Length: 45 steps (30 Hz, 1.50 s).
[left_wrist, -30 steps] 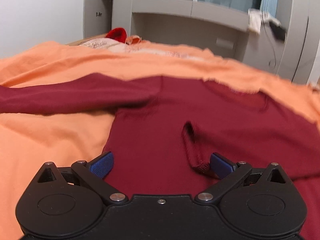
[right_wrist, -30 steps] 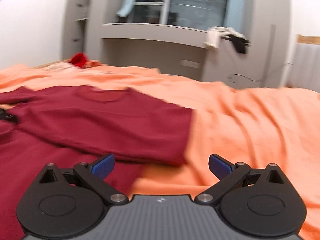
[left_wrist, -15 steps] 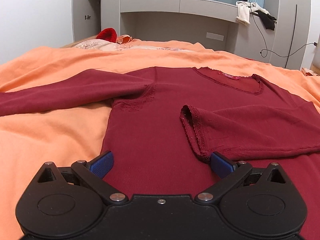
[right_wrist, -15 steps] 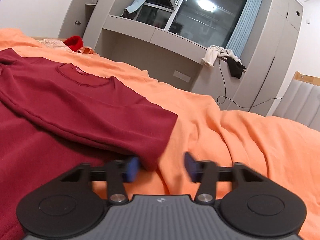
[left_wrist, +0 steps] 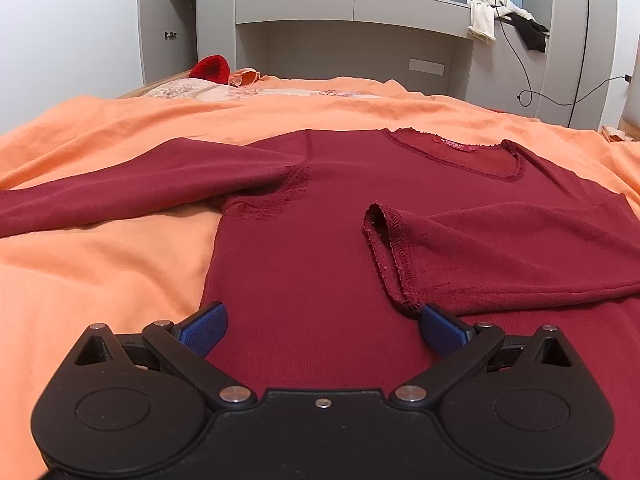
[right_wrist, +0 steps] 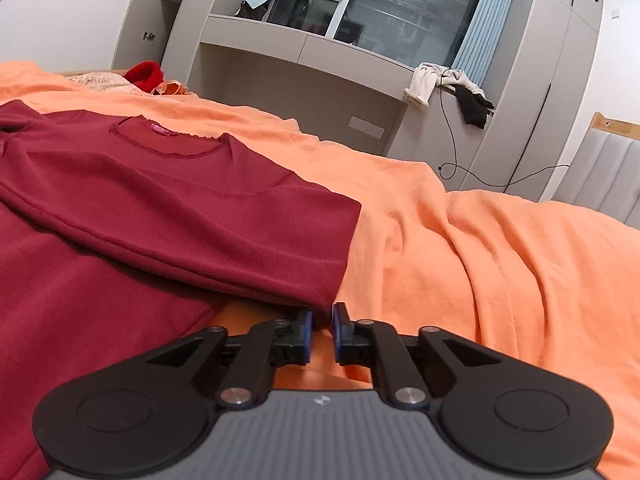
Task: Fold small clothes
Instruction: 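Move the left tool to the other sleeve cuff and grasp it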
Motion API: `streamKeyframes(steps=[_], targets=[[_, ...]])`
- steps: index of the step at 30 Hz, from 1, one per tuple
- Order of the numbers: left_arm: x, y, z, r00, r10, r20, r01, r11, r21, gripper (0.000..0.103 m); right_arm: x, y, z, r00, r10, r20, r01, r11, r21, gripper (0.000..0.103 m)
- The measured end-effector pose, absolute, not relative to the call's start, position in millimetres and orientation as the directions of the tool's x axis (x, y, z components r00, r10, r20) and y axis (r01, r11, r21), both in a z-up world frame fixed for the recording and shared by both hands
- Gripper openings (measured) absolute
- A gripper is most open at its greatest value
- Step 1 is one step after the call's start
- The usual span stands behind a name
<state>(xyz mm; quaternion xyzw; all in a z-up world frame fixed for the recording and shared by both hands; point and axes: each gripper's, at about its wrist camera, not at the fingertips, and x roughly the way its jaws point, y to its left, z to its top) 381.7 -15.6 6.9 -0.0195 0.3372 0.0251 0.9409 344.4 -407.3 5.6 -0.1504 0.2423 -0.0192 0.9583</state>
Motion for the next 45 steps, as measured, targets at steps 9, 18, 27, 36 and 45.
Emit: streamKeyframes(steps=[9,18,27,36,45], targets=[[361.2,21.0,32.4,0.823,0.003,-0.567,-0.125,0.976,-0.177,0.102,326.3,-407.0,17.5,0.886,-0.085,-0.455,-0.046,0.962,-0.269,0.092],[346.9,118.1,45.6,0.816,0.213,-0.538,-0.380,0.898,-0.221,0.102,290.5,-397.3,34.3,0.905,0.008,-0.425,-0.114,0.968,-0.225,0.102],[333.8,209.8,31.4,0.775,0.330,-0.539,-0.538,0.792,-0.289,0.102,259.8,-397.8,50.5,0.866,0.369,-0.337,-0.326,0.928,0.177,0.103],[355.7,264.5,25.7,0.821,0.290,-0.492,-0.536,0.687,-0.490,0.102,261.8,-396.1,42.0,0.815,0.510,-0.277,-0.412,0.844,0.342,0.103],[386.6,301.1,-0.5,0.831,0.371,-0.415,-0.557,0.572,-0.603,0.095,270.1,-387.5,22.3,0.784,0.529,-0.323,-0.420,0.837,0.351,0.103]])
